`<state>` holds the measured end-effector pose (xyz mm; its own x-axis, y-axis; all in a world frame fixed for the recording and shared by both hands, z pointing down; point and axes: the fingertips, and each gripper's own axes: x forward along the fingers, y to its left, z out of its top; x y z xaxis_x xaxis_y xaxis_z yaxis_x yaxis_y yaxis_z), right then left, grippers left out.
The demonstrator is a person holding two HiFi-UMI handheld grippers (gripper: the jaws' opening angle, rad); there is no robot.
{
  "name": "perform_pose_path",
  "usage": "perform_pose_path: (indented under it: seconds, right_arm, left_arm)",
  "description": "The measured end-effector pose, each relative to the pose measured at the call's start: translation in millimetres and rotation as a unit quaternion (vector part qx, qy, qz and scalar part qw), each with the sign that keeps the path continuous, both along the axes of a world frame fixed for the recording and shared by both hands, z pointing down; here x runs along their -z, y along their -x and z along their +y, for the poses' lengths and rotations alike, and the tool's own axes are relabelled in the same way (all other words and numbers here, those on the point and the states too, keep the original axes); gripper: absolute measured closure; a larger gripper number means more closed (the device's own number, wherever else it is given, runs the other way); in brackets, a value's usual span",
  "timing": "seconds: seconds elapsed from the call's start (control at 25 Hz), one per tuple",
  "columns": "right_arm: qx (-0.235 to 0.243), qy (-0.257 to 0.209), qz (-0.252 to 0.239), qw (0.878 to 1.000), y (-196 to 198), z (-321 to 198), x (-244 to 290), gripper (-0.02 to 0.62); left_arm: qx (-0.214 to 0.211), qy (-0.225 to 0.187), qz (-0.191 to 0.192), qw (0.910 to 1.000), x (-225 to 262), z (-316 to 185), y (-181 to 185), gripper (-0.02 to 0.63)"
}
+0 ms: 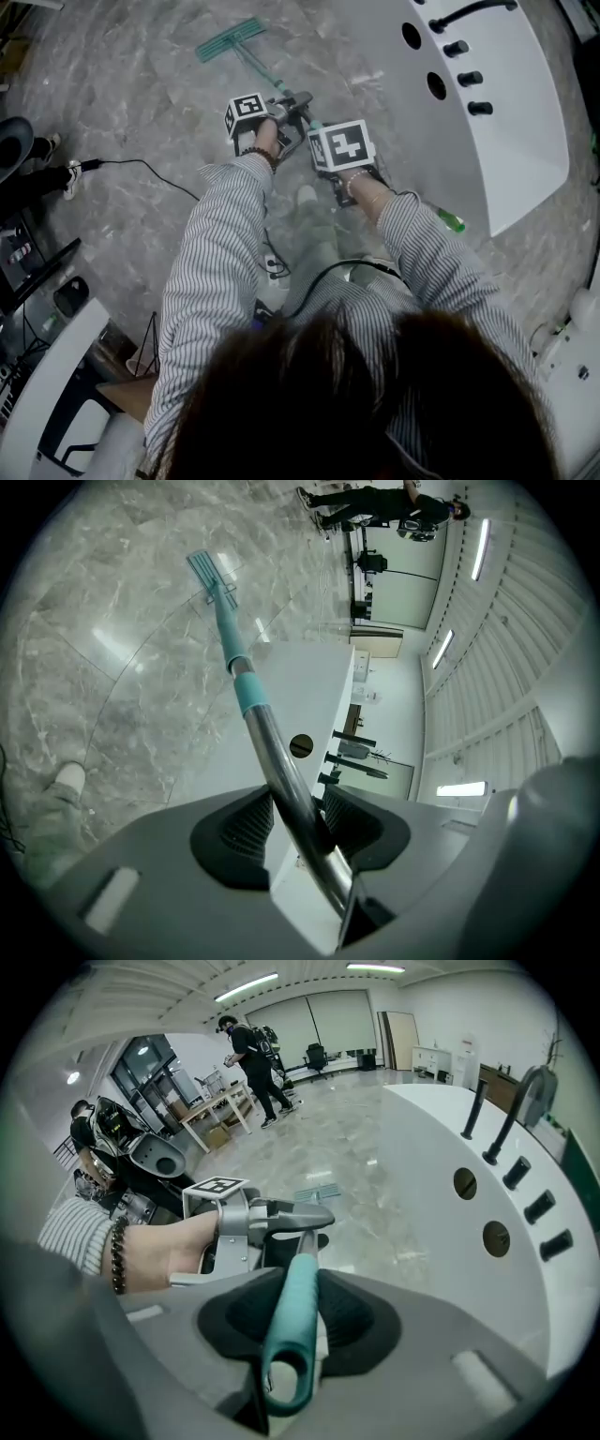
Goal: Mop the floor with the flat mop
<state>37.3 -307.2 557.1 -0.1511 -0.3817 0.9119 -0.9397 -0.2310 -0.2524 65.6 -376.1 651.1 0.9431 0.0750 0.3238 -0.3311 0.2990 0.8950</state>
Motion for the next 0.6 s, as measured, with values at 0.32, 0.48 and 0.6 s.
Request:
perform_pose_path:
  seconds: [0.32,0.48,0.6]
  right_arm:
    - [0.003,0.008,-0.002,1.0,5,8,-5,0.483]
    - [0.006,0.014,-0.002,1.0,7,19,-8,0.483]
    - [0.009,0.02,-0.002,1.0,10,36,-12,0.483]
  left_arm:
    - [-0.011,-0.001,-0.009,0.9999,-4,8,5,0.436]
    - [-0.018,0.001,-0.015,0.9997,-8,19,7,0.436]
    - [-0.039,-0.001,-0.027,0.9989,-12,37,10,0.436]
